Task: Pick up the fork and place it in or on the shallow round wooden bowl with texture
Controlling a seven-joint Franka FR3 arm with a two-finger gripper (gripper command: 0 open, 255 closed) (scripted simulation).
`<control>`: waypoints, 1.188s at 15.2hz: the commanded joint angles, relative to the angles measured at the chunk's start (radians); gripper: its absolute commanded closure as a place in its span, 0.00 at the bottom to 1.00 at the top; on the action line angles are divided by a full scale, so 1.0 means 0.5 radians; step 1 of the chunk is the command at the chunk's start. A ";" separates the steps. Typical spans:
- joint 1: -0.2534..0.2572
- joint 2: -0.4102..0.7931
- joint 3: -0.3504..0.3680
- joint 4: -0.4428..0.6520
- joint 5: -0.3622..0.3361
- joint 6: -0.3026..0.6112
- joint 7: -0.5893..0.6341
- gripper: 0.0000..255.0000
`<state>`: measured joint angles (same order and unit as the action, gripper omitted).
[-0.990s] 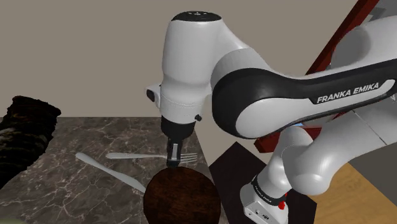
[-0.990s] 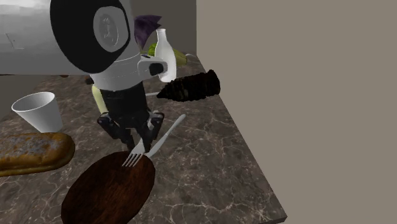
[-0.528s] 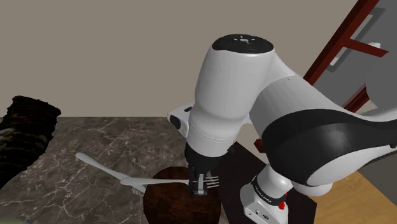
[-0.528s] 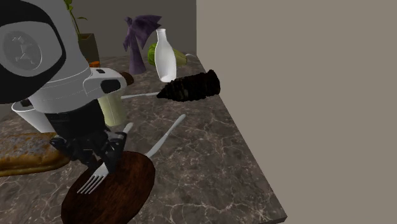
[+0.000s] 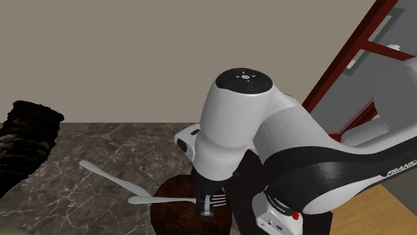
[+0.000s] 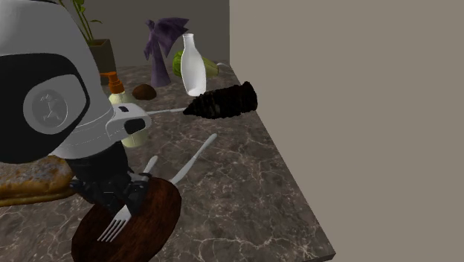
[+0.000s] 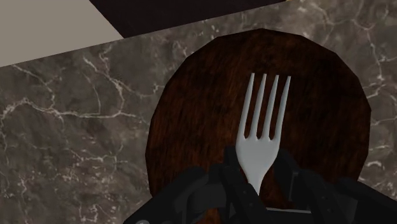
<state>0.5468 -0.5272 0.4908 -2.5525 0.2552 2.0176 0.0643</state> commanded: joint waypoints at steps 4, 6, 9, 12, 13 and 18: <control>-0.005 0.068 0.037 -0.088 0.009 0.156 0.005 1.00; -0.005 0.074 0.040 -0.095 0.010 0.169 0.005 1.00; -0.005 0.074 0.040 -0.095 0.009 0.169 0.006 1.00; -0.005 0.074 0.040 -0.094 0.009 0.168 0.005 1.00; -0.005 0.074 0.040 -0.094 0.009 0.168 0.005 0.00; -0.005 0.074 0.040 -0.094 0.009 0.168 0.005 0.00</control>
<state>0.5443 -0.4902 0.5107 -2.5997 0.2599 2.1018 0.0670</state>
